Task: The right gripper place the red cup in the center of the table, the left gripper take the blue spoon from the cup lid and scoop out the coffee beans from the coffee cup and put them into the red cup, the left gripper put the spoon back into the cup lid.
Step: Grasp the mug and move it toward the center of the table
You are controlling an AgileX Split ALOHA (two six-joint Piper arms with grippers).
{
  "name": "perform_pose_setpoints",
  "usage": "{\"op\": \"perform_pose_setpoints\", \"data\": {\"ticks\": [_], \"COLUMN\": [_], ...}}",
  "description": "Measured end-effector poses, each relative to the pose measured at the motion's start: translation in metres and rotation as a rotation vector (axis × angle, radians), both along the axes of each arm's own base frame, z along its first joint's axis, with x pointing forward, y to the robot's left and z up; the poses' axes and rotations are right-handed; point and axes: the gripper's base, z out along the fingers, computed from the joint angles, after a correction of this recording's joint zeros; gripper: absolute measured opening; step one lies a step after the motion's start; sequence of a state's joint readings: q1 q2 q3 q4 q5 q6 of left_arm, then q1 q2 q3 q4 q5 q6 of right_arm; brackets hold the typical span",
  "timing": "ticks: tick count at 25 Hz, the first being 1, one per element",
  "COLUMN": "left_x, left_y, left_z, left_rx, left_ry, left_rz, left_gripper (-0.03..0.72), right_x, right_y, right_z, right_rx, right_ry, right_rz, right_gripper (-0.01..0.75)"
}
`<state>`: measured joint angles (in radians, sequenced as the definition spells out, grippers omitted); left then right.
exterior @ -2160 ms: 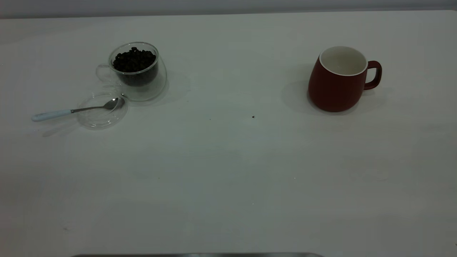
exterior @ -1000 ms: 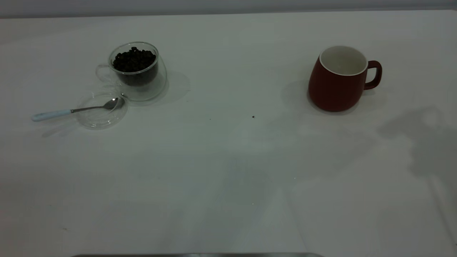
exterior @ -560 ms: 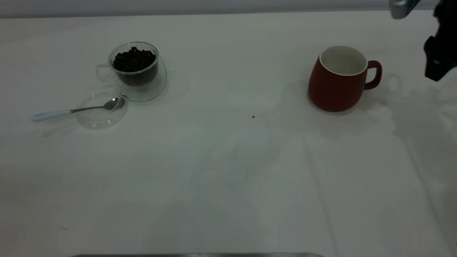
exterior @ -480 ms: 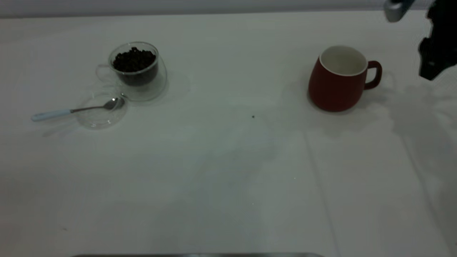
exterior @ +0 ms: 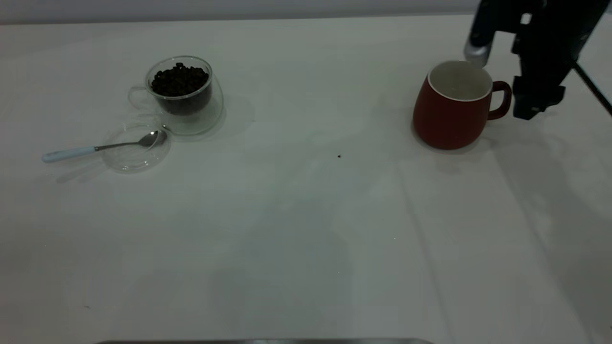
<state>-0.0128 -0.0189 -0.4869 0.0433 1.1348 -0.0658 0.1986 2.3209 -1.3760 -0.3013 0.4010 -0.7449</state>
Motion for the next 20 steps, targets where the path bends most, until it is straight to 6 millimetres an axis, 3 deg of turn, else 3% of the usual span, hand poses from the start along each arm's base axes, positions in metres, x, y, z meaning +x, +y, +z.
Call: {"op": "perform_pose_setpoints", "data": {"ticks": [13, 20], "left_x": [0.000, 0.000], "left_y": [0.000, 0.000], "left_z": [0.000, 0.000], "left_rx": [0.001, 0.002], "left_ry": [-0.001, -0.001], "left_rz": [-0.001, -0.001], "left_gripper": [0.587, 0.587], "right_x": [-0.014, -0.012], "right_y": [0.065, 0.099], "right_z": [0.002, 0.014], "right_rx": [0.051, 0.135], "right_ry": [0.003, -0.029], "right_rz": [0.089, 0.073], "right_gripper": [0.587, 0.587]}}
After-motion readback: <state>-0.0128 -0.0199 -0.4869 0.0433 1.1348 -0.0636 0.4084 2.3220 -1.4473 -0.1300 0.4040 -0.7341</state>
